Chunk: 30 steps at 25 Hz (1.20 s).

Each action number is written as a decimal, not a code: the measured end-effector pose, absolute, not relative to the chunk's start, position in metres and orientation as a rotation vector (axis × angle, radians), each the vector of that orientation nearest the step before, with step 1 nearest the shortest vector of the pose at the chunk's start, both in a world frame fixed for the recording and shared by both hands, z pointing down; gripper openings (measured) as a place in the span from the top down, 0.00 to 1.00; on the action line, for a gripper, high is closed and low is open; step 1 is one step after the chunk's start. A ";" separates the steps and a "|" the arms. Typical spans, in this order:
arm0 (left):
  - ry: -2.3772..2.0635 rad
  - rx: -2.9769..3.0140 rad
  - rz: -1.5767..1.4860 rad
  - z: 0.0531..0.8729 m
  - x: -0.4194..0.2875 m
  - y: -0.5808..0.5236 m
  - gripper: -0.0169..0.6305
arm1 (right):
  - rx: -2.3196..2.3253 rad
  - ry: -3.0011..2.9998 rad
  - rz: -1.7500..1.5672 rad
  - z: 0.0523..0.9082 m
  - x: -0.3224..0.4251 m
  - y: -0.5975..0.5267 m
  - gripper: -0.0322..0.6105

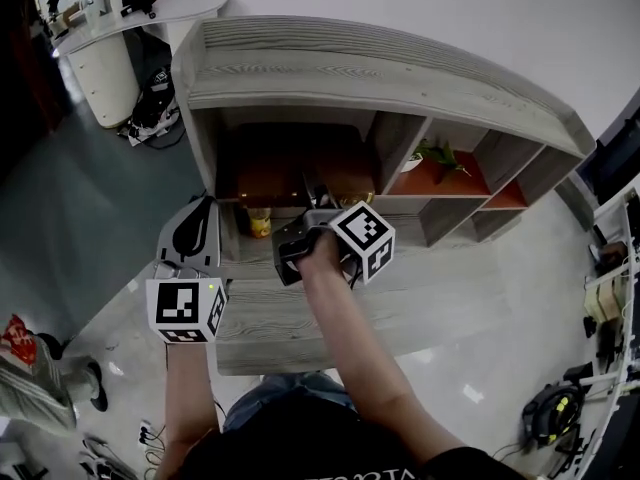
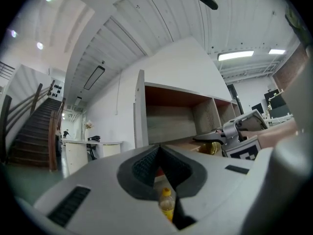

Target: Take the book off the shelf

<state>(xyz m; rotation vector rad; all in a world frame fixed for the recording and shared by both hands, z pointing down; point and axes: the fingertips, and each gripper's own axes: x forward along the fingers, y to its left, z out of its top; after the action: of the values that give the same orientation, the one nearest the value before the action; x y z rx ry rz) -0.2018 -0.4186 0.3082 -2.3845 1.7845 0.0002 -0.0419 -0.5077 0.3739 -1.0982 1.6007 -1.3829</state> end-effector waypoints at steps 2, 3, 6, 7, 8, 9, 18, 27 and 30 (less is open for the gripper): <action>1.804 -2.370 0.006 0.306 -0.202 -0.418 0.96 | -1.118 1.609 -1.382 0.374 -0.041 -0.509 0.40; 1.813 -2.364 0.010 0.305 -0.202 -0.417 0.96 | -1.128 1.614 -1.380 0.373 -0.041 -0.508 0.40; 1.831 -2.349 0.016 0.302 -0.201 -0.415 0.96 | -1.133 1.622 -1.382 0.372 -0.041 -0.504 0.43; 1.834 -2.345 0.016 0.301 -0.200 -0.414 0.96 | -1.127 1.625 -1.384 0.372 -0.041 -0.503 0.43; 1.837 -2.341 0.015 0.300 -0.199 -0.414 0.96 | -1.120 1.628 -1.387 0.371 -0.041 -0.502 0.43; 1.839 -2.338 0.013 0.300 -0.198 -0.413 0.96 | -1.114 1.633 -1.388 0.371 -0.040 -0.500 0.43; 1.833 -2.335 0.017 0.298 -0.186 -0.405 0.96 | -1.097 1.682 -1.369 0.368 -0.034 -0.480 0.48; 1.820 -2.337 0.018 0.298 -0.175 -0.395 0.96 | -1.060 1.720 -1.355 0.369 -0.030 -0.460 0.53; 1.812 -2.343 0.018 0.298 -0.173 -0.390 0.96 | -1.034 1.728 -1.345 0.370 -0.028 -0.450 0.54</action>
<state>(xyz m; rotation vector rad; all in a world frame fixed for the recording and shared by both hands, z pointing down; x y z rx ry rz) -0.1729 -0.3899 0.2978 -2.3427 1.8116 0.0178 -0.0277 -0.4504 0.3700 -1.0336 1.7284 -1.3447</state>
